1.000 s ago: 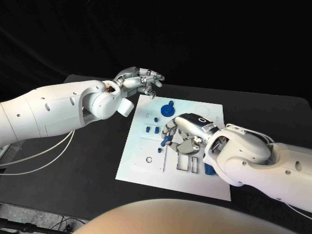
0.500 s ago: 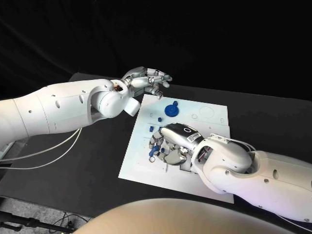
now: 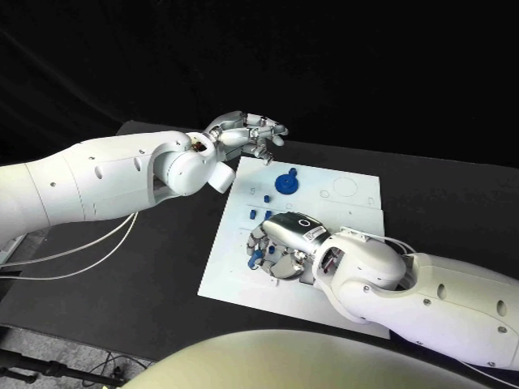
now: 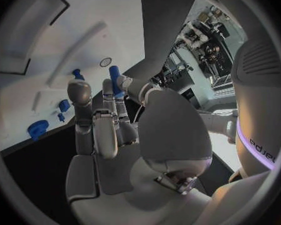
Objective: Assemble the parts on the task board
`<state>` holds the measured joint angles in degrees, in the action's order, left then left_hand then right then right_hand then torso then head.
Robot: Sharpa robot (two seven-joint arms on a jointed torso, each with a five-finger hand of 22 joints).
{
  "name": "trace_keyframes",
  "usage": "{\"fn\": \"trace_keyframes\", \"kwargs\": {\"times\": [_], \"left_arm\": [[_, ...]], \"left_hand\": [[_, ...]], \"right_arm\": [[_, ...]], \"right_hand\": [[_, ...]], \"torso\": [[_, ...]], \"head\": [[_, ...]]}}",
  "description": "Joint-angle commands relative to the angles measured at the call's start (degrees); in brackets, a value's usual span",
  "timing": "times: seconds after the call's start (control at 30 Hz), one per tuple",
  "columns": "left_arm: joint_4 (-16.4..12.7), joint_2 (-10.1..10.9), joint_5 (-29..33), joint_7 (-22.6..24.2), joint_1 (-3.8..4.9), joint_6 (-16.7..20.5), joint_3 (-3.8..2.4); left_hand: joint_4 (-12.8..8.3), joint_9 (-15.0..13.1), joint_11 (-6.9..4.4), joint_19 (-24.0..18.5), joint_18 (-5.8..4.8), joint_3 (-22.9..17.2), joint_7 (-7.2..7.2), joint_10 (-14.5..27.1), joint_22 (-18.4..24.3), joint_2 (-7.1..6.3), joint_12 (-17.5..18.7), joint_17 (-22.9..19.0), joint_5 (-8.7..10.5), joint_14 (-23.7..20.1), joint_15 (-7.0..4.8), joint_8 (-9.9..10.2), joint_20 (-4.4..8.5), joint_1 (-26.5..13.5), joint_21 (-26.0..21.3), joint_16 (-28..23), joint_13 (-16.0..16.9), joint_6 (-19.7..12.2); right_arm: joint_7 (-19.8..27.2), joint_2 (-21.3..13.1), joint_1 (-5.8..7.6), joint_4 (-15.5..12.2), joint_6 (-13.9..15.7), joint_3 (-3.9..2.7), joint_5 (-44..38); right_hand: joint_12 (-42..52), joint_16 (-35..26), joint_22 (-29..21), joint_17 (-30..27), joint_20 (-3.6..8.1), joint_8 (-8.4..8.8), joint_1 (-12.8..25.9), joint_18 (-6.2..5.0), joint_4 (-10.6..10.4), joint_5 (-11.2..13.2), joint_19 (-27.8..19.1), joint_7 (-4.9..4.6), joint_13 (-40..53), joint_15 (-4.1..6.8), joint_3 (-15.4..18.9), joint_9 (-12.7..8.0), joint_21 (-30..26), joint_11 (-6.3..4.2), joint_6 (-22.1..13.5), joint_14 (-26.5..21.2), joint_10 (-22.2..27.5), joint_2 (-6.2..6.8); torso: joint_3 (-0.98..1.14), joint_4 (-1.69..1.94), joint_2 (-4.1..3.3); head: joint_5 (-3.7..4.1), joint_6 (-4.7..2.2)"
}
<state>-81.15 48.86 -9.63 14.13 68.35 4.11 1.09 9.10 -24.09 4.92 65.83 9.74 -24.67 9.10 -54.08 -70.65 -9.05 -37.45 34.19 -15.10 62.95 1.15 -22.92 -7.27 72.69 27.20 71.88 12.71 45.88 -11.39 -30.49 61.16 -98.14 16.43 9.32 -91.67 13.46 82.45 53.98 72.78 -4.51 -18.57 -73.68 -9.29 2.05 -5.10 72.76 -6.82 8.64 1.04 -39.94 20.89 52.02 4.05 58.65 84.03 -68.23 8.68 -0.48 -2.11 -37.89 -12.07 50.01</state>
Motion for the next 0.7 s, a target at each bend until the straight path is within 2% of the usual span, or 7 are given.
{"fn": "trace_keyframes", "kwargs": {"times": [0.03, 0.7], "left_arm": [[-0.05, -0.16, -0.06, 0.14, 0.02, -1.06, -0.03], [-0.10, -0.04, -0.15, -0.05, 0.02, -1.37, -0.02]], "left_hand": [[0.29, -0.07, 0.23, -0.12, 0.46, 0.07, 0.02, 0.12, 0.05, 0.15, 0.18, -0.05, 0.37, -0.37, 0.22, -0.30, -0.08, 0.43, -0.38, -0.31, -0.07, -0.48], [0.41, -0.11, 0.25, -0.16, 0.46, 0.17, 0.04, 0.16, 0.06, 0.13, 0.18, -0.13, 0.38, -0.46, 0.24, -0.36, -0.11, 0.42, -0.37, -0.37, -0.08, -0.54]], "right_arm": [[-0.87, 0.33, -0.20, 0.46, -2.29, 0.05, -1.98], [-3.65, 1.26, -0.88, 1.85, -3.19, 0.16, -4.49]], "right_hand": [[-0.04, 0.05, 0.05, -0.07, 0.21, -1.01, -0.42, 0.66, 0.11, -0.29, -0.28, -0.13, 0.07, 0.21, -0.26, 3.88, -0.24, -0.94, 0.23, 2.54, -0.94, 0.16], [-0.07, 0.07, 0.14, -0.04, 0.18, -1.05, -0.28, 0.68, 0.15, -0.38, -0.29, -0.16, 0.18, 0.18, -0.29, 4.01, -0.19, -0.90, 0.18, 2.55, -0.96, 0.19]], "torso": [[-0.02, 0.00, 0.02], [-0.06, 0.03, 0.01]], "head": [[0.07, -0.01], [0.16, -0.01]]}}
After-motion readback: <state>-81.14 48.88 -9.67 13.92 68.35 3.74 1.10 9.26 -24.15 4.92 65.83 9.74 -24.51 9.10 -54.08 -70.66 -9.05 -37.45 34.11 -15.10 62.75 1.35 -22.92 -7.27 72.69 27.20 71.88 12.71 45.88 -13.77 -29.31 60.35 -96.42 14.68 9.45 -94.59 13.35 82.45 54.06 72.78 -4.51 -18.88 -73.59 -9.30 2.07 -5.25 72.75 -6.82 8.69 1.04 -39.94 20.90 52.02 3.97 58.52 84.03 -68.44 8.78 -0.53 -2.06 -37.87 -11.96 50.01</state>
